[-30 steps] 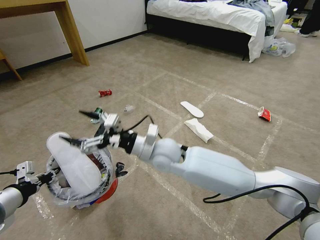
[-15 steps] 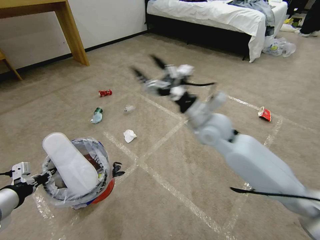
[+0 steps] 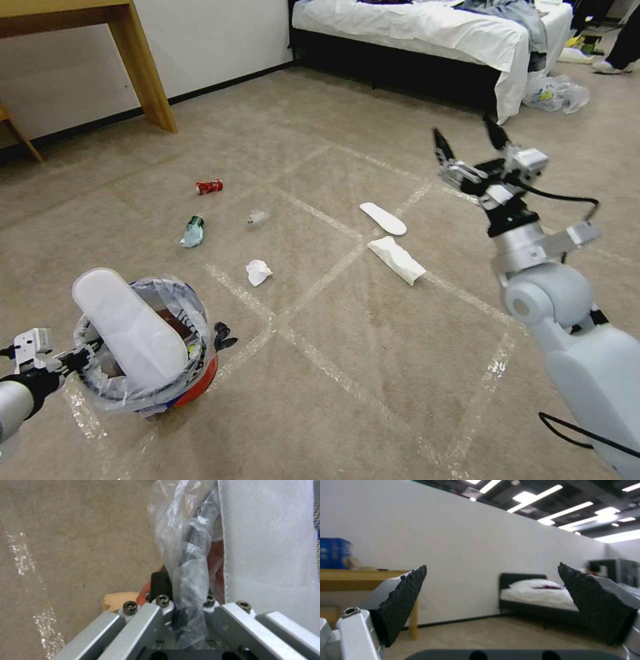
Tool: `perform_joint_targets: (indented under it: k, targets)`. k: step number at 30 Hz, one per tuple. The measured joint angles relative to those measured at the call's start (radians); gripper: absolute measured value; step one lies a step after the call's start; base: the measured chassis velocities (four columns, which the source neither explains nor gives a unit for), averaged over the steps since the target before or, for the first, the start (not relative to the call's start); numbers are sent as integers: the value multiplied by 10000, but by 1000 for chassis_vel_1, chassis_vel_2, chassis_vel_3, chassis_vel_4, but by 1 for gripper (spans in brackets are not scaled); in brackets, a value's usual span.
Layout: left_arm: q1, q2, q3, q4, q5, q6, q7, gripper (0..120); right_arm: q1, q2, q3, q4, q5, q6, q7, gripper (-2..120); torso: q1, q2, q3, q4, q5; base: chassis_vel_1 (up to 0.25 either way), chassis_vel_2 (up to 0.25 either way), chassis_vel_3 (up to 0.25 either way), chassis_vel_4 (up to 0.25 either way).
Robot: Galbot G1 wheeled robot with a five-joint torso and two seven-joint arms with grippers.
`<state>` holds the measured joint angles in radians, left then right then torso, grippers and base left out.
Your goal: Pick up the trash bin and place the garbage on the floor into it.
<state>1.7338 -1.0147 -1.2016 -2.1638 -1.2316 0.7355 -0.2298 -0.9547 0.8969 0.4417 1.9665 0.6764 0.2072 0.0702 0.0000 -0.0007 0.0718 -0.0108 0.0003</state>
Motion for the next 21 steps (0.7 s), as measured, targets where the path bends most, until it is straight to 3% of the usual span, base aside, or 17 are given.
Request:
perform_joint_targets:
  k: [13, 21]
  targets:
    - [-108, -647, -124, -191, 706, 1, 328, 1, -2393, 830, 1271, 432, -1362, 424, 319, 100, 0, 0, 0, -8, -2, 0, 0, 0, 0]
    - [-247, -933, -126, -191, 961, 0, 345, 1, -3087, 1340, 1535, 208, -1887, 898, 308, 100, 0, 0, 1, -7, -3, 0, 0, 0, 0]
